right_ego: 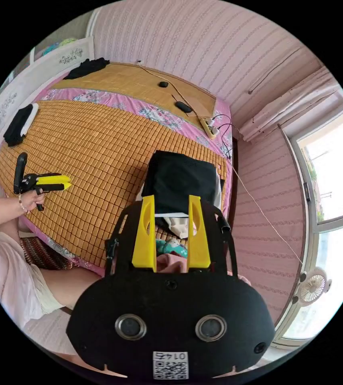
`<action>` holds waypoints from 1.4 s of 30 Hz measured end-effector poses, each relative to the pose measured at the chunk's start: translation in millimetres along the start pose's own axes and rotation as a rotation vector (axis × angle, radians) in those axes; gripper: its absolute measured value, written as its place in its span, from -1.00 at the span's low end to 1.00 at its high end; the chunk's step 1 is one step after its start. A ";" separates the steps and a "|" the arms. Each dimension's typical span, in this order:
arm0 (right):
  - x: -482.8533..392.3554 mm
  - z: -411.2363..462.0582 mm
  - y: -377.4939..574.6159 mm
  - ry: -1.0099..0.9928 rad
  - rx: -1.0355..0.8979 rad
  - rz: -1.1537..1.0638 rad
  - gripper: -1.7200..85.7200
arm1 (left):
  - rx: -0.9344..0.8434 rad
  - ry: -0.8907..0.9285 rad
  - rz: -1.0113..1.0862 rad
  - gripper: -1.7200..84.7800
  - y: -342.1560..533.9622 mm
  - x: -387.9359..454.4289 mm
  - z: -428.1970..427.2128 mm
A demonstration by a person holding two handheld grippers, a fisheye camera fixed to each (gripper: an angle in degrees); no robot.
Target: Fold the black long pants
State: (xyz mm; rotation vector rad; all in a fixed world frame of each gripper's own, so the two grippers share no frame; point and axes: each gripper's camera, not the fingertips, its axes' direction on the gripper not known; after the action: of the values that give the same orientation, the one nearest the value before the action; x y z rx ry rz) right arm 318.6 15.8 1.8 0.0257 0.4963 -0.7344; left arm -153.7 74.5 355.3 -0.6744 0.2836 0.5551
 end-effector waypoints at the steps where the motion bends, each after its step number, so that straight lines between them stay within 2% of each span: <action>1: -30.7 -12.7 -5.6 -0.008 0.034 -0.048 -0.69 | 0.010 -0.044 -0.007 -0.81 32.8 -18.1 -33.4; 3: -79.0 -28.2 -14.5 -0.048 0.121 -0.105 -0.68 | 0.034 -0.133 -0.061 -0.82 83.5 -47.1 -87.2; 6: -172.7 -34.4 -41.0 -0.219 0.169 -0.263 -0.69 | 0.126 -0.289 -0.208 -0.83 168.3 -93.9 -181.0; 8: -262.9 -32.7 -66.9 -0.314 0.196 -0.413 -0.70 | 0.215 -0.397 -0.354 -0.83 233.8 -128.9 -251.7; 14: -500.1 -54.1 -148.7 -0.560 0.224 -0.697 -0.69 | 0.401 -0.579 -0.620 -0.84 362.5 -207.1 -382.0; 18: -624.4 -84.0 -204.2 -0.572 0.210 -0.857 -0.69 | 0.435 -0.619 -0.650 -0.84 396.5 -259.1 -428.2; 23: -761.8 -117.3 -286.5 -0.428 0.243 -0.966 -0.70 | 0.466 -0.622 -0.616 -0.82 398.8 -338.7 -475.6; 32: -884.4 -78.1 -383.5 -0.250 0.111 -0.872 -0.67 | 0.365 -0.576 -0.580 -0.75 359.2 -439.6 -474.5; 34: -893.3 -65.7 -392.4 -0.229 0.080 -0.854 -0.69 | 0.305 -0.555 -0.598 -0.75 353.9 -454.7 -461.5; 37: -897.1 -57.3 -403.2 -0.221 0.014 -0.843 -0.78 | 0.267 -0.505 -0.646 -0.87 352.2 -473.6 -450.5; 38: -892.2 -64.0 -405.2 -0.255 0.023 -0.843 -0.87 | 0.289 -0.490 -0.659 -0.95 353.4 -476.4 -452.9; 42: -853.8 -96.6 -407.6 -0.314 0.150 -0.803 -0.92 | 0.370 -0.519 -0.597 -0.98 361.0 -459.8 -476.9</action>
State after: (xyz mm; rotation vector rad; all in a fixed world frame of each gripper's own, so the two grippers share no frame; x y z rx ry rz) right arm -526.3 272.8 354.7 -0.1566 0.1307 -1.5330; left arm -769.7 -185.9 6.1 -0.2140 -0.2966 0.0818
